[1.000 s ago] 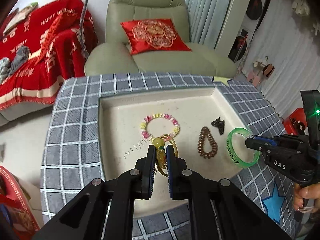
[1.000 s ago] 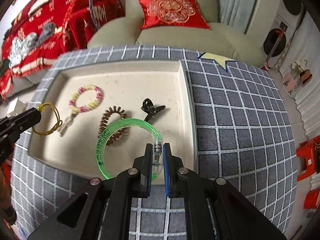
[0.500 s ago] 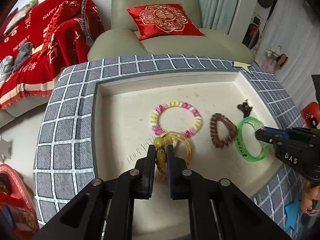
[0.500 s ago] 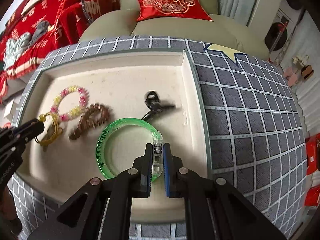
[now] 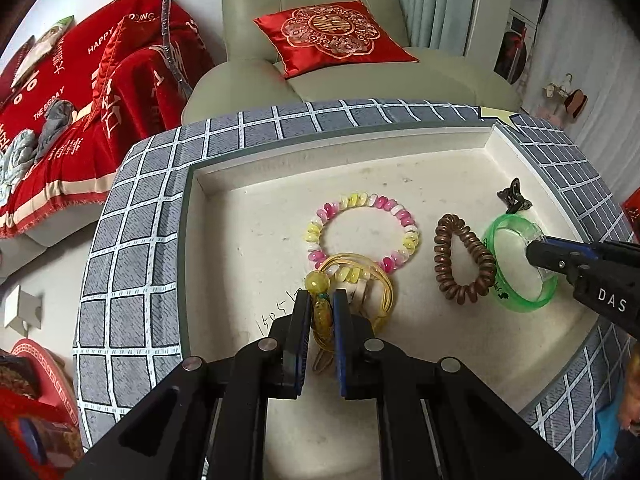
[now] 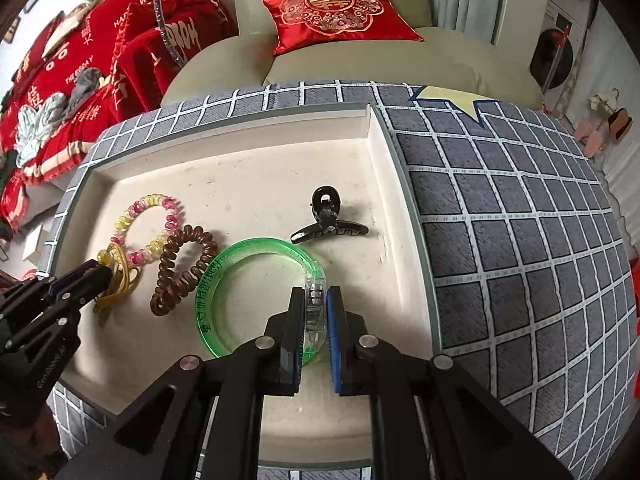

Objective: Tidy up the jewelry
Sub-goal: 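Carry the yellow cord and green bangle into the white tray with both tools, then open the right tool to release the green bangle in the tray, then open the left tool to release the yellow pendant cord in the tray, then lift both tools out of the tray and move them toward the heart pendants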

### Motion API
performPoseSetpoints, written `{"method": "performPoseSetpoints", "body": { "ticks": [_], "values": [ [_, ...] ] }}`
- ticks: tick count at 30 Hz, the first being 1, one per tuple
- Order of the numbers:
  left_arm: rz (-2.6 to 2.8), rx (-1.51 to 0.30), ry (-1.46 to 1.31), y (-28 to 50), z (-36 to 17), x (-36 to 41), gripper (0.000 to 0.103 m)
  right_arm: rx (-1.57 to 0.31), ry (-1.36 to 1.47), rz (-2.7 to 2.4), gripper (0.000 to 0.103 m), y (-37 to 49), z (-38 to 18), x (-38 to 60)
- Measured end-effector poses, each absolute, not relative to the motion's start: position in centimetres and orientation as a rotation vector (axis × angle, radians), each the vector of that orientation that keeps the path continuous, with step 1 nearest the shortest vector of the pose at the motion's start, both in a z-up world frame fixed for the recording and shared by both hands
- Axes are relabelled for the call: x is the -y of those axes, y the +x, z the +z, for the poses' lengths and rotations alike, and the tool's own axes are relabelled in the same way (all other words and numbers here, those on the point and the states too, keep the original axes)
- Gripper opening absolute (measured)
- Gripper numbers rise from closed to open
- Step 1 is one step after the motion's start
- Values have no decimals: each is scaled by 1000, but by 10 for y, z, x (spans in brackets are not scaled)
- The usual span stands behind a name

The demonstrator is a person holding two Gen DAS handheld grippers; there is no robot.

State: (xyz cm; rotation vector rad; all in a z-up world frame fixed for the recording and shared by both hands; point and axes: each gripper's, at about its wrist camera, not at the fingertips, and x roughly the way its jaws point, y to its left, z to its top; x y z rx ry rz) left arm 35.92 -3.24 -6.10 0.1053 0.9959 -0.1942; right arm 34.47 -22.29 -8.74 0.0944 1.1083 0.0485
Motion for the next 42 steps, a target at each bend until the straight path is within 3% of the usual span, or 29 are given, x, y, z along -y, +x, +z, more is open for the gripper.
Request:
{"method": "performPoseSetpoints", "body": {
  "ticks": [3, 4, 5, 7, 32, 33, 34, 35, 39, 42],
  "values": [
    [-193, -989, 109, 358, -61, 34, 27, -1089, 121, 64, 18, 342, -80, 223],
    [-192, -987, 107, 358, -62, 34, 27, -1080, 133, 67, 31, 340, -77, 223],
    [-191, -984, 105, 357, -62, 34, 27, -1069, 143, 69, 52, 338, -73, 222],
    [-190, -978, 105, 356, -62, 34, 27, -1034, 158, 70, 64, 333, -64, 221],
    [-161, -915, 74, 345, -40, 24, 28, -953, 338, 66, 64, 245, -35, 247],
    [-161, -906, 75, 344, -37, 23, 30, -954, 342, 66, 64, 244, -36, 247],
    [-159, -899, 75, 343, -34, 23, 71, -955, 345, 67, 64, 242, -36, 247],
    [-149, -891, 74, 342, -30, 21, 101, -957, 345, 70, 64, 240, -36, 246],
    [-135, -840, 75, 336, -17, 18, 103, -970, 327, 97, 65, 235, -38, 241],
    [-134, -826, 71, 329, -11, 14, 103, -943, 338, 123, 80, 224, -34, 240]
  ]
}}
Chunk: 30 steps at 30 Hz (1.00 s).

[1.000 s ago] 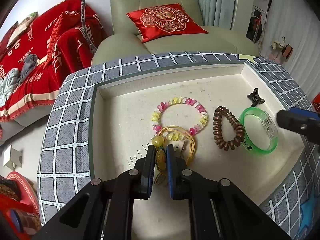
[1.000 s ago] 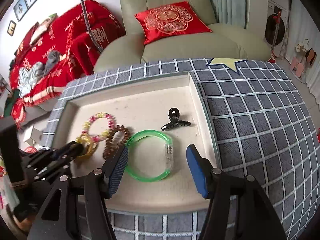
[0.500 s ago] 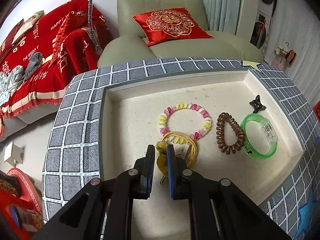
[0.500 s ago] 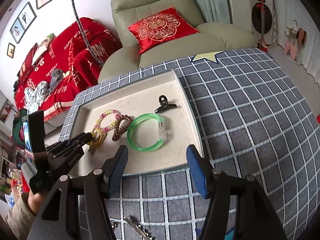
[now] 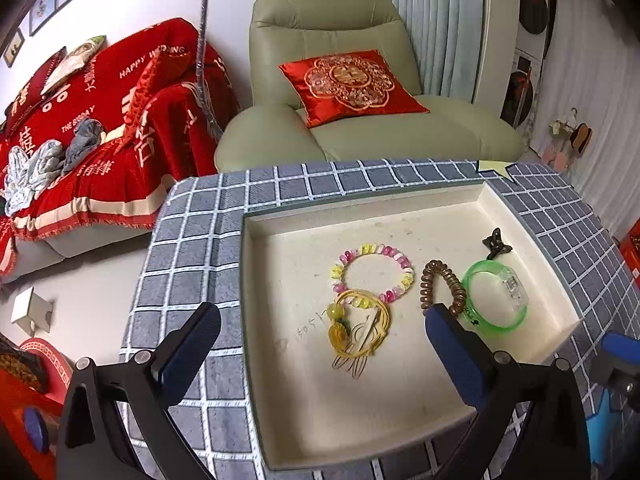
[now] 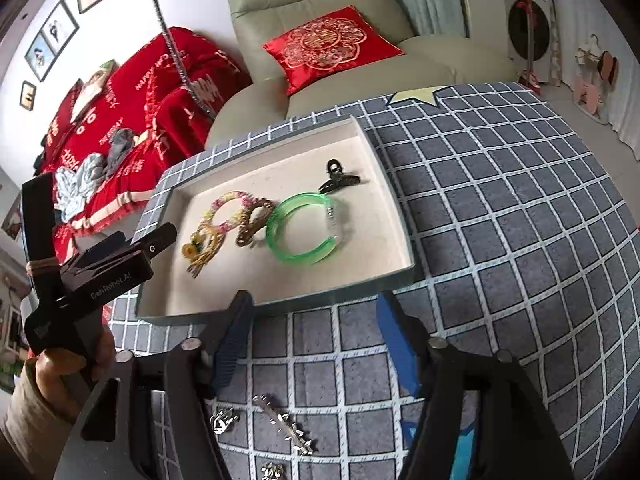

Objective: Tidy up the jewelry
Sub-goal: 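Lift both tools out of the tray and move them toward the heart pendants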

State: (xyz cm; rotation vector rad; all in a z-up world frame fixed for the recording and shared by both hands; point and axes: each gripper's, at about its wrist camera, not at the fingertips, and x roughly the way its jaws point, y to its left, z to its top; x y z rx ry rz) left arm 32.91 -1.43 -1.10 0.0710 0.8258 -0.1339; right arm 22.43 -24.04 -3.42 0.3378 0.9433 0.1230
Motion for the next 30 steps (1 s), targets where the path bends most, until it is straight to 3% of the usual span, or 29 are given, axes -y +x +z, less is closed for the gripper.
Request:
{"method": "performPoseSetpoints", "body": {
  "ticks": [4, 9, 17, 30],
  "values": [
    [-139, -812, 76, 311, -5, 9, 103, -867, 363, 142, 103, 205, -23, 241],
    [-162, -799, 72, 279, 3, 4, 103, -812, 360, 153, 103, 178, -10, 240],
    [-209, -806, 79, 230, 0, 2, 103, -912, 362, 148, 103, 146, -17, 243],
    [-315, -913, 157, 181, -48, 22, 103, -1019, 207, 129, 103, 87, -58, 215]
  ]
}}
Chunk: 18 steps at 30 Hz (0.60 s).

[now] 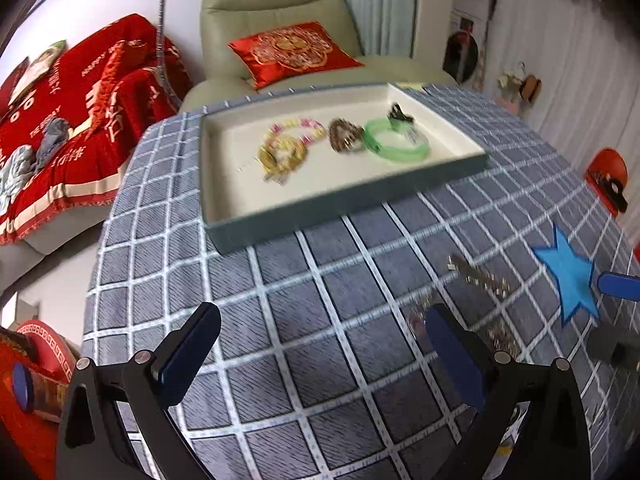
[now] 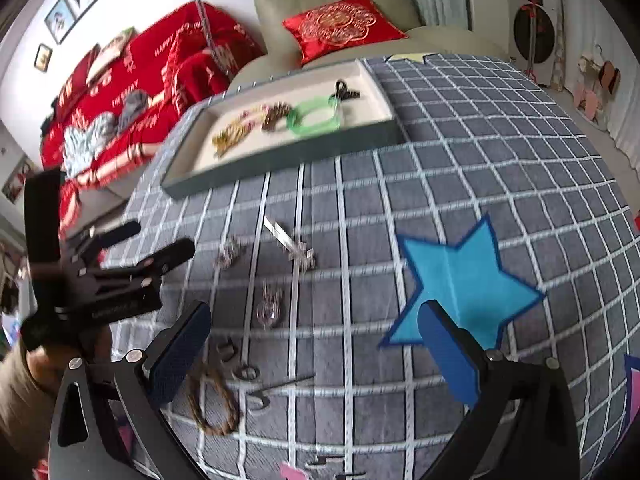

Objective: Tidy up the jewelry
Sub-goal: 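Lift both tools out of the tray and move them toward the heart pendants, then grasp the dark red heart pendant with the left tool while the right tool grasps the pink heart pendant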

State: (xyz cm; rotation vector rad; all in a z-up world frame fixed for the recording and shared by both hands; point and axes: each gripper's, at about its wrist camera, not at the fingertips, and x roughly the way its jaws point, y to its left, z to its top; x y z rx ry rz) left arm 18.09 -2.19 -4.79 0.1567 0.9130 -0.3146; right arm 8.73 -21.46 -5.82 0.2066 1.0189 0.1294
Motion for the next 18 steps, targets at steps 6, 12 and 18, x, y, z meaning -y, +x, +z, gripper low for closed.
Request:
{"method": "performPoseSetpoints", "body": {
  "ticks": [6, 12, 18],
  "values": [
    [-337, -929, 189, 181, -59, 35, 103, -1014, 115, 136, 100, 77, -67, 197],
    [-344, -953, 193, 185, -69, 42, 103, -1025, 69, 147, 82, 79, -79, 183],
    [-341, -944, 216, 187, -72, 48, 103, -1015, 31, 152, 73, 85, -88, 171]
  ]
}}
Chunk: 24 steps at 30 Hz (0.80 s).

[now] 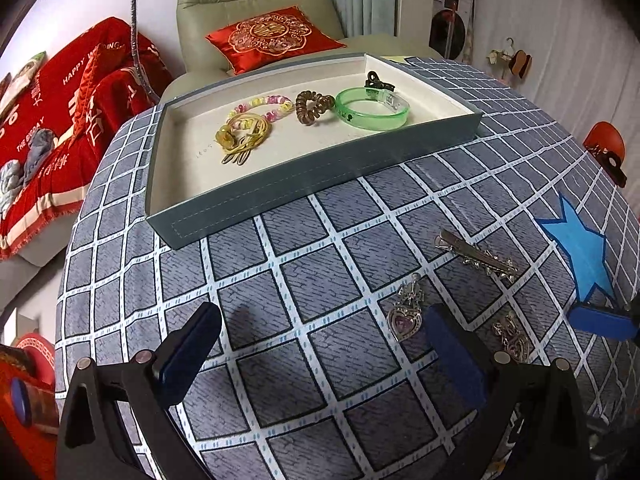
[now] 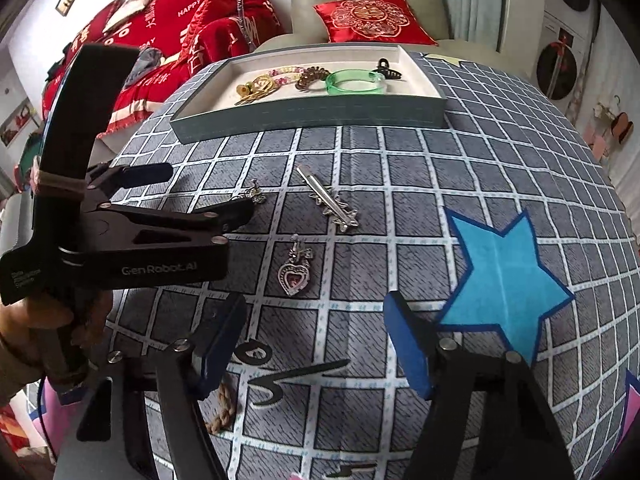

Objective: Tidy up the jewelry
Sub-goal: 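Grasp the dark red heart pendant with the left tool while the right tool grasps the pink heart pendant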

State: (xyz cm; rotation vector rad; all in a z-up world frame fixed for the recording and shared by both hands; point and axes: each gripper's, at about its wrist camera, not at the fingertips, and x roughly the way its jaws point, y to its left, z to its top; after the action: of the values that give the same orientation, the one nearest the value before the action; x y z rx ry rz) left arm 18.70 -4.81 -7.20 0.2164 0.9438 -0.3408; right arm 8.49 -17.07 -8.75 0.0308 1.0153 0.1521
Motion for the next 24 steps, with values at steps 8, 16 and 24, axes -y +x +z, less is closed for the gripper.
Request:
{"method": "performPoseSetpoints", "body": {
  "ticks": [8, 16, 24],
  "values": [
    [-352, -936, 213, 192, -73, 52, 102, -976, -37, 122, 57, 92, -95, 162],
    [-398, -936, 208, 189, -70, 57, 79, -960, -69, 130, 42, 95, -95, 154],
    [-435, -944, 209, 184, -66, 62, 33, -959, -62, 140, 19, 94, -94, 152]
  ]
}}
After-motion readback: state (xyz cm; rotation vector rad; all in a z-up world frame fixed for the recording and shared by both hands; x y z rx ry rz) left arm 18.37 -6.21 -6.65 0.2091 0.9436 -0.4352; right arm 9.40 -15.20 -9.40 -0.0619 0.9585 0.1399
